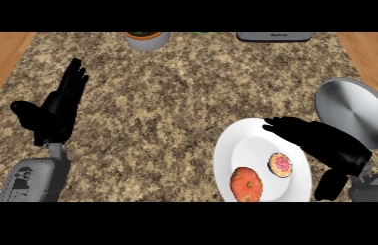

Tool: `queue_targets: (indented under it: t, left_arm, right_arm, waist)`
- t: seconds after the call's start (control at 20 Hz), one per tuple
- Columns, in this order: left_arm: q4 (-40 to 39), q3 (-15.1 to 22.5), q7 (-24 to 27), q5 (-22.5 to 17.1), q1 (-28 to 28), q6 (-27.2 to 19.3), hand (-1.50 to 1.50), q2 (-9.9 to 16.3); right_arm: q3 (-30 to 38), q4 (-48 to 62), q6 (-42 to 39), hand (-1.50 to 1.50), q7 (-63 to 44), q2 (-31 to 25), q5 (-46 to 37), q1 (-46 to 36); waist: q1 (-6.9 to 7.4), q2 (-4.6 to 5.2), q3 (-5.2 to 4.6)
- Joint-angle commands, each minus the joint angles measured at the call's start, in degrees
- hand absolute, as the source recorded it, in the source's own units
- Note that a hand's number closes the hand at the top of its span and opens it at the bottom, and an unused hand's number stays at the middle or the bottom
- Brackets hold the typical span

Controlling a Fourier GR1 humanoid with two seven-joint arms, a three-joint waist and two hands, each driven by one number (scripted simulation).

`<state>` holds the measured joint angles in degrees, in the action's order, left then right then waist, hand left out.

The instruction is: Pick the cupcake from the plate and place it in the pan

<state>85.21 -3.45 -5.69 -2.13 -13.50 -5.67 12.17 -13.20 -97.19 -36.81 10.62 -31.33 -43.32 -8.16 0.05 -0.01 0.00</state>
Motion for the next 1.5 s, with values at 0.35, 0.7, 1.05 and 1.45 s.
queue_targets:
  t: [0.35,0.7,1.05,1.45]
  left_arm:
    - [-2.87,-2.91,3.43,0.37,0.72,2.07,0.0,-0.02]
    - [-2.38,-2.44,3.16,1.29,0.78,2.32,0.0,-1.29]
    - [-3.53,-3.46,3.61,1.06,-0.26,3.17,0.0,-1.01]
    - [0.55,-1.92,0.72,2.71,1.05,1.52,0.0,-2.73]
  right_arm:
    - [-1.76,7.55,2.15,-1.5,4.35,3.47,-10.42,-0.61]
    - [-1.76,7.03,0.26,-1.5,2.61,5.86,-15.01,-1.32]
    - [-5.23,13.55,2.87,-1.5,2.91,8.95,-20.29,-0.7]
    - [-6.8,20.32,9.55,1.5,14.61,8.5,-22.72,-2.99]
  waist:
    - [0.02,0.02,0.0]
    - [-0.09,-0.01,-0.01]
    - [-0.02,0.03,0.0]
    - [0.12,0.03,0.01]
